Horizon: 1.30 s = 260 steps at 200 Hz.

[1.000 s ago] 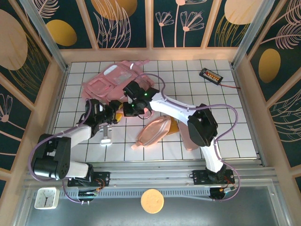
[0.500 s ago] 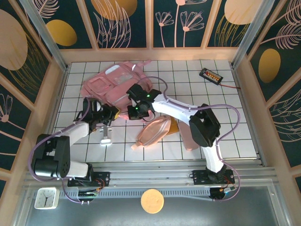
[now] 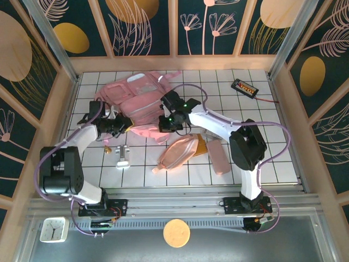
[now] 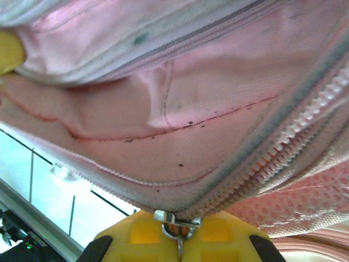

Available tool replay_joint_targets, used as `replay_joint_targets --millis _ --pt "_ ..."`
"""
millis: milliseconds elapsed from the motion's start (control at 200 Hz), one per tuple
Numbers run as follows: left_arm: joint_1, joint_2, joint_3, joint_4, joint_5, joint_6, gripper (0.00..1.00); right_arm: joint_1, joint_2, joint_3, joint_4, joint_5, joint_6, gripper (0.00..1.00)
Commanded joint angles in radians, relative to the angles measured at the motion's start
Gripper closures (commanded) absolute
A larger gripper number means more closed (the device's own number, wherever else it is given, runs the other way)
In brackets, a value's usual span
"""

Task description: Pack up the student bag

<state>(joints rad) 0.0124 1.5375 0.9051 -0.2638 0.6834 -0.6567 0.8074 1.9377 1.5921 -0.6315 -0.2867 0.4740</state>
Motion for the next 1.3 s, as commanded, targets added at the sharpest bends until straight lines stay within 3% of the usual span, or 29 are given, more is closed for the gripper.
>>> replay_joint_targets --millis 0,55,105,145,165,195,215,310,410,535,646,796,991,1121,1151,1221,1266,1296 --pt "0.046 0.051 0.132 0.034 -0.045 0.154 1.00 0.052 -0.016 0.021 -0.012 -0.024 0.073 1.00" --pt "0.046 0.063 0.154 0.054 -0.036 0.126 0.99 0.080 0.011 0.049 0.018 -0.043 0.105 1.00" --pt "0.046 0.067 0.166 0.057 -0.032 0.113 0.84 0.097 0.040 0.083 0.038 -0.055 0.129 1.00" --pt "0.046 0.061 0.168 0.049 -0.032 0.107 0.61 0.104 0.065 0.112 0.054 -0.066 0.145 1.00" --pt "0.046 0.054 0.163 0.042 -0.037 0.105 0.45 0.105 0.078 0.125 0.058 -0.070 0.151 1.00" --pt "0.047 0.037 0.151 0.036 -0.046 0.099 0.06 0.105 0.098 0.147 0.065 -0.077 0.157 1.00" --pt "0.049 0.020 0.137 0.038 -0.051 0.090 0.01 0.105 0.110 0.164 0.068 -0.082 0.159 1.00" --pt "0.065 -0.090 0.018 0.079 -0.063 -0.004 0.01 0.105 0.167 0.245 0.046 -0.093 0.146 1.00" --pt "0.077 -0.187 -0.123 0.171 -0.001 -0.167 0.01 0.105 0.218 0.342 -0.004 -0.103 0.119 1.00" --pt "0.075 -0.262 -0.322 0.424 0.094 -0.447 0.01 0.107 0.248 0.399 -0.029 -0.120 0.101 1.00" --pt "0.074 -0.280 -0.449 0.607 0.111 -0.612 0.01 0.116 0.270 0.436 -0.051 -0.126 0.086 1.00" --pt "0.072 -0.275 -0.515 0.677 0.080 -0.675 0.03 0.130 0.287 0.466 -0.076 -0.120 0.070 1.00" --pt "0.066 -0.184 -0.477 0.754 0.042 -0.709 0.06 0.158 0.290 0.462 -0.083 -0.112 0.061 1.00" --pt "0.041 -0.110 -0.411 0.753 0.031 -0.688 0.19 0.165 0.291 0.461 -0.075 -0.114 0.066 1.00" --pt "0.037 -0.096 -0.400 0.746 0.030 -0.679 0.28 0.164 0.293 0.463 -0.074 -0.114 0.066 1.00" --pt "0.035 -0.064 -0.403 0.760 0.033 -0.670 0.38 0.164 0.294 0.477 -0.090 -0.106 0.064 1.00" --pt "0.037 -0.043 -0.411 0.770 0.039 -0.665 0.55 0.161 0.297 0.490 -0.112 -0.098 0.063 1.00" --pt "0.037 -0.036 -0.416 0.774 0.042 -0.657 0.62 0.158 0.297 0.495 -0.132 -0.089 0.062 1.00"
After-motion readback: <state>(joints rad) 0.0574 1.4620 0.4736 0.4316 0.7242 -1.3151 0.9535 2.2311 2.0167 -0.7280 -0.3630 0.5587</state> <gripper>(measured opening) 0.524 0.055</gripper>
